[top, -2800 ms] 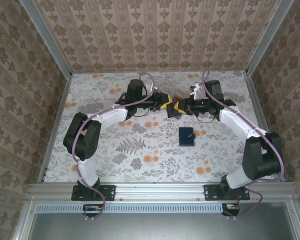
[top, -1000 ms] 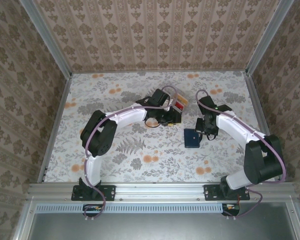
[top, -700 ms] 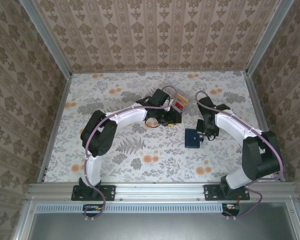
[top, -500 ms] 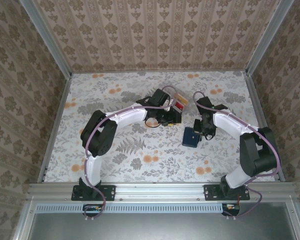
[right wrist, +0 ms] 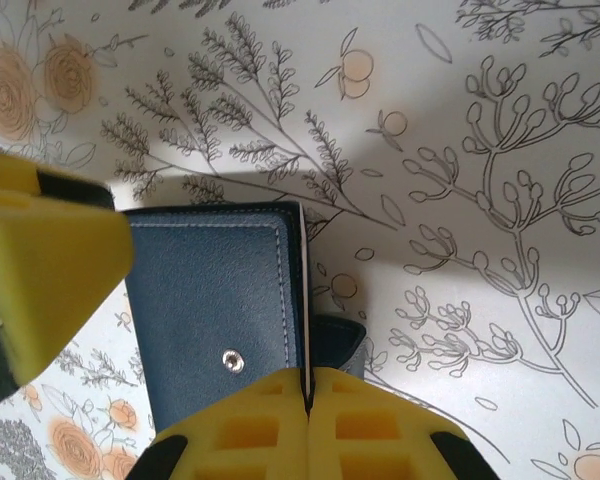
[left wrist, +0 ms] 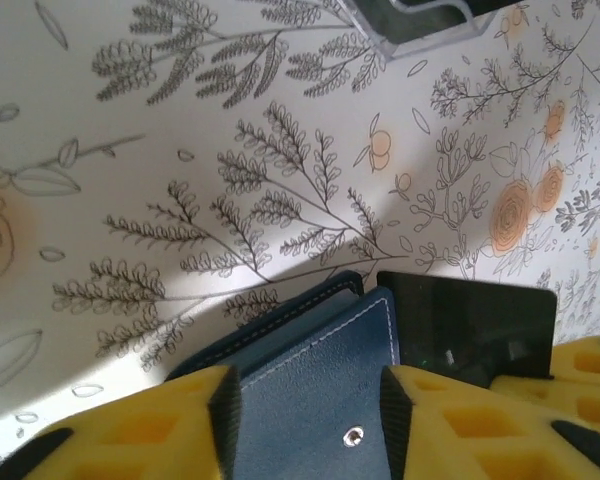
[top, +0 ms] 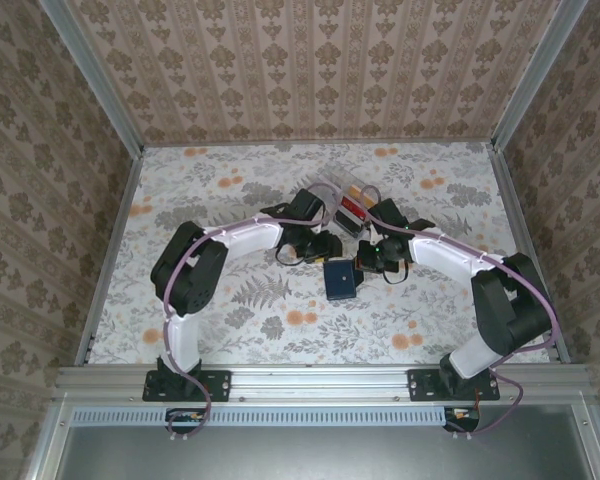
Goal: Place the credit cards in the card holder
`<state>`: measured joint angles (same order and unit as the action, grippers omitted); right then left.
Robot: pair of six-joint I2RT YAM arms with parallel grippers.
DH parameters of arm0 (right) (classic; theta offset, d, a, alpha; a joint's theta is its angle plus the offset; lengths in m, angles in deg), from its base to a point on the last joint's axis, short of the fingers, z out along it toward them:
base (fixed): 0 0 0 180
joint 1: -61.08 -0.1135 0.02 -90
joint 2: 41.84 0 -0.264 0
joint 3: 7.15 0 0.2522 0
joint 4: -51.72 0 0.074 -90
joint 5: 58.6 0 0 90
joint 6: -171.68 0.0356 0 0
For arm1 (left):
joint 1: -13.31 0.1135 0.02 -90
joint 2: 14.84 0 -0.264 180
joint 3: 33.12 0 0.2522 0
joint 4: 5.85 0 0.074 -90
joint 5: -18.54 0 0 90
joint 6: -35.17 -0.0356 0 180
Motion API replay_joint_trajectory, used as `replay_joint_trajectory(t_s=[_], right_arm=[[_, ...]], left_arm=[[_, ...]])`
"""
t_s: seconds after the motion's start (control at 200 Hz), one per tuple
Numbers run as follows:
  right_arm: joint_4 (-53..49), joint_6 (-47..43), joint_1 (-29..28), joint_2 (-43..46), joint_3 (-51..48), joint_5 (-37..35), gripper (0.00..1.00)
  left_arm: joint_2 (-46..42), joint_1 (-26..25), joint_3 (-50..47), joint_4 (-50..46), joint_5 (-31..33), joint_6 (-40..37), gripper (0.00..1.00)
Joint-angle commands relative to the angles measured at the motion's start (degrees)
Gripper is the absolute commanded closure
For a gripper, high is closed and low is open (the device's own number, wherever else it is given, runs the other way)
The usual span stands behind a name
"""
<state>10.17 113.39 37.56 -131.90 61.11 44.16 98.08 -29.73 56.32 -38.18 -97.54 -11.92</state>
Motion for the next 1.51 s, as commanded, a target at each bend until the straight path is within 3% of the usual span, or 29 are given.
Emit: replay_joint_trajectory(t_s=[0.0, 0.185, 0.365, 0.59, 0.8, 1.025, 1.21, 1.335, 1.5], right_arm=[[-1.0, 1.2, 0.2, -1.0, 0.0, -2.0, 1.00], [-2.5, 0.9, 0.2, -1.4, -0.1, -3.9, 1.00], [-7.4, -0.4, 0.2, -2.0, 1.4, -8.4, 1.00], [-11.7, -1.9, 0.9, -2.4, 2.3, -12.4, 1.00], [-11.5, -2.0, 1.7, 0.1, 3.3, -6.6, 1.00], [-17.1, -3.4, 2.7, -3.0, 5.2, -14.6, 1.00], [-16.3, -3.4, 2.7, -5.1, 3.9, -14.4, 1.00], [-14.0, -3.3, 2.7, -5.1, 3.1, -10.1, 1.00], [-12.9, -2.0, 2.7, -4.3, 2.0, -9.0, 1.00]], left_arm=[[-2.7, -1.0, -1.1, 1.9, -1.4, -1.2, 0.67], [-0.4, -2.5, -0.6, 3.2, -5.0, -1.2, 0.75], [1.7, -2.6, -1.8, 1.5, -3.1, 0.0, 0.82], [2.6, -2.4, -2.2, -0.5, -0.6, -1.1, 0.84], [4.6, -2.4, -1.2, -1.5, -0.5, -1.8, 0.84], [5.4, -2.5, -1.7, -1.9, 0.5, -1.9, 0.85], [5.4, -2.4, -1.5, -2.3, 0.7, -2.3, 0.85], [4.9, -2.6, -0.8, -2.6, 0.9, -2.7, 0.81], [2.9, -3.4, 3.7, -8.7, 6.4, -5.0, 0.53]])
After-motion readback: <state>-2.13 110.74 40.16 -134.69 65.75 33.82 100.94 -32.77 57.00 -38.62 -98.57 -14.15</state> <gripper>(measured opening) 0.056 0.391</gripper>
